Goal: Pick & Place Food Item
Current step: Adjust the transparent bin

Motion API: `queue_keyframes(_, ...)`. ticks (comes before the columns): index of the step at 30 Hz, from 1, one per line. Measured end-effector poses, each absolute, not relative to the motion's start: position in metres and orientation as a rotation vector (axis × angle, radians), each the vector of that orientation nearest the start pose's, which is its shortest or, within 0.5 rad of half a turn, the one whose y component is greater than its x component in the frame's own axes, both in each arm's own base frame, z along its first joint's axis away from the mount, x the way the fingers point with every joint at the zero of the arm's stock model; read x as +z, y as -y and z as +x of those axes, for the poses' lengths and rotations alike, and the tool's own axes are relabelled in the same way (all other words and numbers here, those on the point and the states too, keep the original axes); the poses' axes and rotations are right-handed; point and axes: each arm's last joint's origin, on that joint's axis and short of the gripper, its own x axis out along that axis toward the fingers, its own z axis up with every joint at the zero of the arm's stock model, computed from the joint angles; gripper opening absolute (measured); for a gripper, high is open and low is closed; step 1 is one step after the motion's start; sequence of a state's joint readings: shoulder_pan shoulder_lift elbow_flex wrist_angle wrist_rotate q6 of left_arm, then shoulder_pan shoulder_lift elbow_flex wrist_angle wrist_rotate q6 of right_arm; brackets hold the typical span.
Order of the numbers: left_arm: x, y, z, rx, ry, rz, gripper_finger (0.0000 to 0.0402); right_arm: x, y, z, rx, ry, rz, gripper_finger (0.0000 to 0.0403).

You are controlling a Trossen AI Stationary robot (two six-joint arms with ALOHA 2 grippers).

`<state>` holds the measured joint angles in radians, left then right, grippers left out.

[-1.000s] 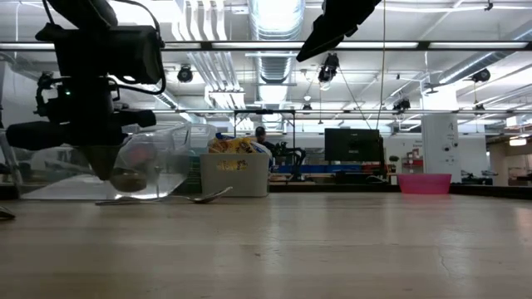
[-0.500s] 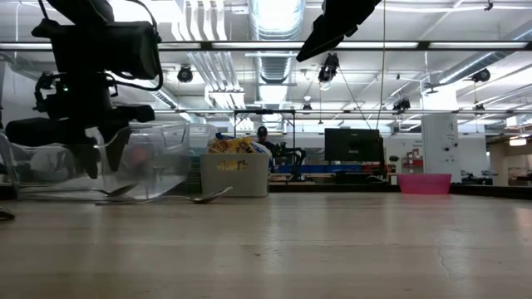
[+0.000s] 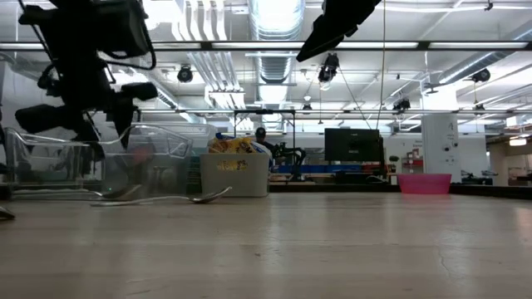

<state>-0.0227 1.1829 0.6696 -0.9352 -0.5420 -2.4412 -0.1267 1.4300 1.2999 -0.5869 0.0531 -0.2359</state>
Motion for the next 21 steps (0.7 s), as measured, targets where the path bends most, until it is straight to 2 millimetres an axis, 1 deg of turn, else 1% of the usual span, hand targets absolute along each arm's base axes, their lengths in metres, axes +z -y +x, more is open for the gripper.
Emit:
queue_keyframes(3, 0.202, -0.011, 0.172, 1.549, -0.186, -1.475, 0.0179, 0.329, 0.040, 0.304, -0.087, -0.734, -0.199, 0.0384)
queue_keyframes(5, 0.214, -0.011, 0.173, 1.450, -0.270, -1.388, 0.0179, 0.329, 0.040, 0.304, -0.086, -0.734, -0.199, 0.0384)
queue_keyframes(9, 0.234, -0.010, 0.185, 1.175, -0.462, -1.084, 0.0179, 0.329, 0.040, 0.304, -0.086, -0.734, -0.199, 0.0384)
queue_keyframes(11, 0.242, -0.006, 0.192, 1.036, -0.527, -0.946, 0.0179, 0.329, 0.040, 0.304, -0.087, -0.734, -0.199, 0.0384)
queue_keyframes(13, 0.248, -0.001, 0.197, 0.940, -0.560, -0.839, 0.0179, 0.329, 0.040, 0.304, -0.087, -0.734, -0.199, 0.0384)
queue_keyframes(18, 0.256, 0.011, 0.203, 0.769, -0.617, -0.611, 0.0179, 0.329, 0.040, 0.304, -0.087, -0.734, -0.199, 0.0384)
queue_keyframes(21, 0.255, 0.021, 0.208, 0.678, -0.609, -0.556, 0.0179, 0.329, 0.040, 0.304, -0.086, -0.734, -0.199, 0.0384)
